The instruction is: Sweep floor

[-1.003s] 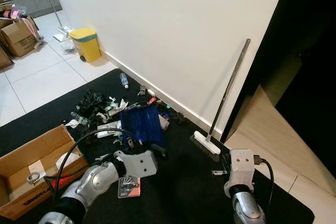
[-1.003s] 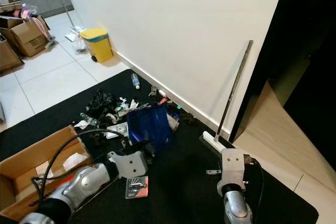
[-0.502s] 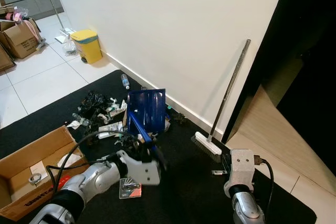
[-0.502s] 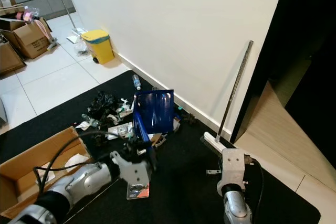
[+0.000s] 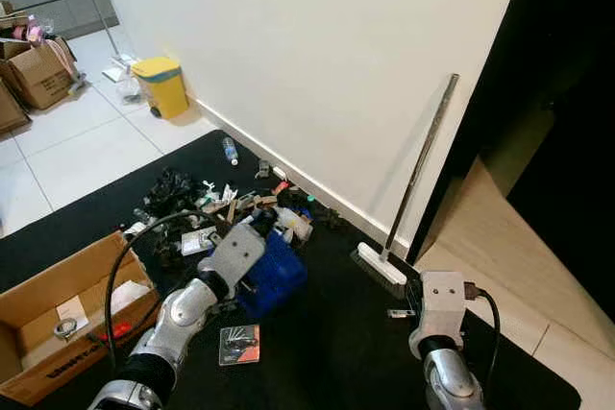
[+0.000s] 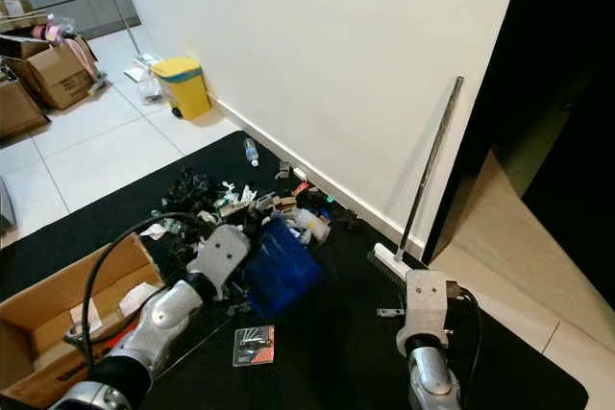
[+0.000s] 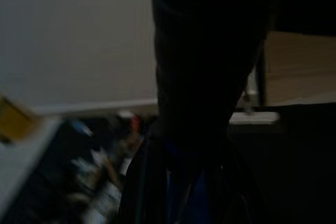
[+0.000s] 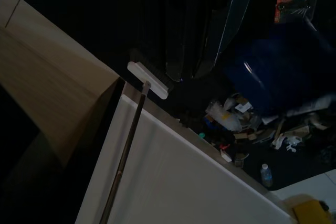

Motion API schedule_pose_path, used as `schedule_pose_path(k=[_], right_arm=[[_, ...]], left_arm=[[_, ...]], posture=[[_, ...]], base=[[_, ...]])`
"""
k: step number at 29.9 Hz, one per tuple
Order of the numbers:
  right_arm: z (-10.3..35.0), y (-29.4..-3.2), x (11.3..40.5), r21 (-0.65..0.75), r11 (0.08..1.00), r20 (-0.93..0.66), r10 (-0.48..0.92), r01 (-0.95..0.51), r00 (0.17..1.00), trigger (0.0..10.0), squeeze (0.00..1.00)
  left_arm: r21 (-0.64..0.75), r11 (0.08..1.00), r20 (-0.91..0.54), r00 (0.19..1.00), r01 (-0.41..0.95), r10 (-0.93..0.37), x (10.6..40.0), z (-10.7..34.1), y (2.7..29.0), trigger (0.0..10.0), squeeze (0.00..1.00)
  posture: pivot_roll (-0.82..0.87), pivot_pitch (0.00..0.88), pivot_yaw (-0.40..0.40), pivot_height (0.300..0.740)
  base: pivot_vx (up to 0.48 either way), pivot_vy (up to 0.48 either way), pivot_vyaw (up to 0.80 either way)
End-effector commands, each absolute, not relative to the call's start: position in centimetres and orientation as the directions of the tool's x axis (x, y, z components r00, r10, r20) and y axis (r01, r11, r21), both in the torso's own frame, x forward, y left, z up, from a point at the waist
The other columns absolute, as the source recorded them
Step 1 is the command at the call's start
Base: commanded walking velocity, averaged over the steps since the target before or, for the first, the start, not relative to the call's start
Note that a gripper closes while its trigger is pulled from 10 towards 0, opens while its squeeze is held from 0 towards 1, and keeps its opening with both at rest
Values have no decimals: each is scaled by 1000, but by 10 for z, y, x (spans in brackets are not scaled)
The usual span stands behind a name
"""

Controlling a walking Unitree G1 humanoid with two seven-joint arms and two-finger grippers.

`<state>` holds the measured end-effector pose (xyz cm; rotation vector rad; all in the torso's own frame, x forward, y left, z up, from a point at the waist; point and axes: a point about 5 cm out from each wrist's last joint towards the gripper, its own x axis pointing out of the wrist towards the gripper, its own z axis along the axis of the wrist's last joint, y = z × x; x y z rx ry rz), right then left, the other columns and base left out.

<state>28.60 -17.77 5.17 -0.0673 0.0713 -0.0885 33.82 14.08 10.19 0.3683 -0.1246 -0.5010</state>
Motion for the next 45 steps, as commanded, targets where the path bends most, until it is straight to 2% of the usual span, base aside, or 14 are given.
schedule_pose_path(k=[1, 4, 9, 16, 18, 24, 28, 30, 34, 37, 45], right_arm=[[45, -177, 282, -60, 994, -93, -91, 86, 992, 10000, 0], [45, -177, 283, -62, 994, -91, -91, 85, 992, 10000, 0], [45, -179, 282, -66, 994, -88, -94, 89, 992, 10000, 0], [41, -180, 278, -67, 993, -100, -100, 93, 990, 10000, 0], [39, -182, 276, -63, 993, -105, -111, 105, 988, 10000, 0], [33, -181, 271, -62, 993, -125, -112, 104, 986, 10000, 0], [32, -182, 270, -67, 993, -128, -109, 101, 986, 10000, 0], [25, -184, 264, -121, 989, -142, -107, 90, 984, 10000, 0], [20, -191, 258, -139, 985, -156, -128, 107, 979, 10000, 0], [20, -197, 257, -141, 980, -149, -160, 139, 976, 10000, 0], [33, -198, 269, -141, 978, -90, -166, 153, 982, 10000, 0]], left_arm=[[299, 832, -5, 872, 468, -489, 334, 92, 142, 10000, 0], [174, 856, -67, 873, 487, -483, 330, 78, 144, 10000, 0], [55, 909, -121, 907, 412, -404, 326, 64, 152, 10000, 0], [19, 947, -173, 934, 320, -313, 322, 52, 161, 10000, 0], [-49, 964, -168, 949, 260, -265, 319, 50, 165, 10000, 0], [-46, 967, -136, 957, 252, -256, 317, 54, 161, 10000, 0], [-100, 966, -88, 965, 237, -246, 321, 64, 155, 10000, 0], [-122, 970, -56, 974, 211, -219, 324, 71, 154, 10000, 0], [-141, 971, -55, 978, 191, -201, 327, 75, 154, 10000, 0], [-91, 982, -71, 982, 166, -172, 328, 74, 157, 10000, 0], [-45, 975, -96, 971, 218, -221, 325, 71, 150, 10000, 0]], posture=[[-66, 150, 78, 740], [-69, 146, 79, 740], [-73, 151, 79, 740], [-72, 128, 85, 740], [-69, 129, 87, 740], [-62, 114, 87, 740], [-59, 95, 84, 740], [-54, 81, 81, 740], [-54, 75, 80, 740], [-57, 69, 84, 740], [-59, 61, 85, 740]], base=[[0, 0, 0], [0, 0, 0], [0, 0, 0], [0, 0, 0], [0, 0, 0], [0, 0, 0], [0, 0, 0], [0, 0, 0], [0, 0, 0], [0, 0, 0], [0, 0, 0]])
